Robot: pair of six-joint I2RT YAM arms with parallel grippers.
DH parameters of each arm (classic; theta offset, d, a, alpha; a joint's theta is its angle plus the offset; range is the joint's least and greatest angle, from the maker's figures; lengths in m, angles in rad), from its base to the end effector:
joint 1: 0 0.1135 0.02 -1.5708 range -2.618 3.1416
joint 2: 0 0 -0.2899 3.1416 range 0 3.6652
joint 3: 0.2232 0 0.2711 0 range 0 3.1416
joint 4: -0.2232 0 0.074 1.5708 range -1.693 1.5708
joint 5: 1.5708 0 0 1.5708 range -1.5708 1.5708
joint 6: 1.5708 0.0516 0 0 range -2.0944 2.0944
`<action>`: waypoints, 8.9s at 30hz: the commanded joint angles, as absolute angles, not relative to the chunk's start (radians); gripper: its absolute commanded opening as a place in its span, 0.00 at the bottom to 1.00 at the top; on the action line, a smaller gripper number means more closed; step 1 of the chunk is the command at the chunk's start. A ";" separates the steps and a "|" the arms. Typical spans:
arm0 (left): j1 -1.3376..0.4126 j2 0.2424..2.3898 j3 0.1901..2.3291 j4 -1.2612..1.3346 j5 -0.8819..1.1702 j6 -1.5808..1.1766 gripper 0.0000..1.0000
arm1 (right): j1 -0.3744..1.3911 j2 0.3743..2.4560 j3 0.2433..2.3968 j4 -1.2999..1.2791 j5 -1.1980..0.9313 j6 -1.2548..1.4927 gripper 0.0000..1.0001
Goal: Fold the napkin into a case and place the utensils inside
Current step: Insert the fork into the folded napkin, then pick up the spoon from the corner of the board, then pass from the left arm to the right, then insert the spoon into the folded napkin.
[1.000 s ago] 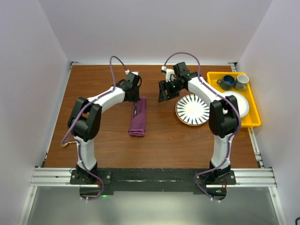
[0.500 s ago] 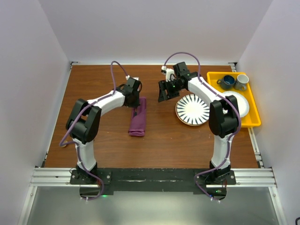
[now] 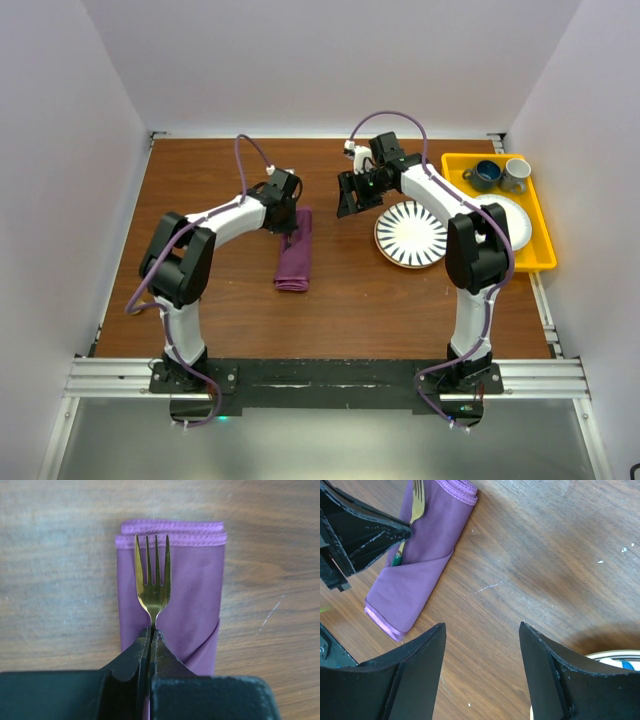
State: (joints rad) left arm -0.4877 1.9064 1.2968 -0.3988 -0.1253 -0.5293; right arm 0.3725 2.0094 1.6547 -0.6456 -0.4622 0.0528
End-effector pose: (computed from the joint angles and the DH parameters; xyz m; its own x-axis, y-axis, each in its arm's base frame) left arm 0.3858 -0.1974 0.1791 -0.8501 -0.1161 -0.5136 -0.0269 0.9837 -0.1780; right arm 0.4357 0.1950 0.2393 -0.8119 -0.2665 -0.5195 -0.5079 0.7612 0.4033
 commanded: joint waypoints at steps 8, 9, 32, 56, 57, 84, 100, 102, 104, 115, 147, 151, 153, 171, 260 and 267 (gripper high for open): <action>-0.494 1.871 1.287 -0.434 -0.127 -0.558 0.20 | 0.370 1.999 1.663 -0.627 -0.460 0.055 0.67; -0.495 1.868 1.289 -0.436 -0.136 -0.560 0.25 | 0.368 1.999 1.663 -0.629 -0.463 0.057 0.67; 0.205 1.442 1.367 -1.051 0.485 1.030 0.75 | 0.370 2.034 1.801 -0.742 -0.583 -0.144 0.93; 0.574 1.411 0.839 -0.936 0.230 1.824 0.62 | 0.373 2.034 1.836 -0.862 -0.601 -0.221 0.98; 0.571 1.407 0.828 -0.922 0.238 1.821 0.62 | 0.371 2.036 1.836 -0.862 -0.600 -0.218 0.98; 0.269 1.422 1.094 -0.911 0.617 1.338 0.00 | 0.371 1.973 1.824 -0.735 -0.595 -0.132 0.95; -0.020 1.657 1.459 -0.364 1.301 -0.519 0.00 | 0.580 1.369 1.354 -0.178 -0.601 -1.045 0.84; -0.040 1.646 1.366 -0.165 1.322 -0.699 0.00 | 0.600 1.283 1.229 -0.114 -0.653 -1.152 0.78; -0.070 1.641 1.284 0.022 1.357 -0.912 0.00 | 0.617 1.253 1.175 -0.107 -0.695 -1.285 0.70; -0.195 1.615 1.105 0.446 1.466 -1.364 0.00 | 0.661 1.295 1.143 -0.268 -0.994 -1.816 0.42; -0.261 1.560 1.052 0.390 1.404 -1.330 0.00 | 0.769 1.361 1.080 -0.120 -0.891 -1.937 0.29; -0.249 1.563 1.055 0.391 1.393 -1.331 0.00 | 0.772 1.353 1.069 -0.118 -0.876 -1.933 0.29; -0.235 1.565 1.065 0.391 1.390 -1.331 0.00 | 0.773 1.339 1.058 -0.106 -0.876 -1.919 0.29; -0.225 1.557 1.037 0.408 1.396 -1.342 0.00 | 0.782 1.331 1.016 -0.037 -0.838 -1.878 0.29; 0.169 1.445 0.951 -0.132 0.459 -0.692 1.00 | 0.710 2.325 2.023 -0.374 0.391 0.615 0.00; 0.170 1.457 0.953 -0.129 0.456 -0.699 1.00 | 0.724 2.341 2.082 -0.512 0.371 0.658 0.00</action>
State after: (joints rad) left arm 0.1719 1.4490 0.9665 -0.1513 0.4694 -0.7059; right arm 0.7078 2.3444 2.0300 -0.4381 0.3725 0.6136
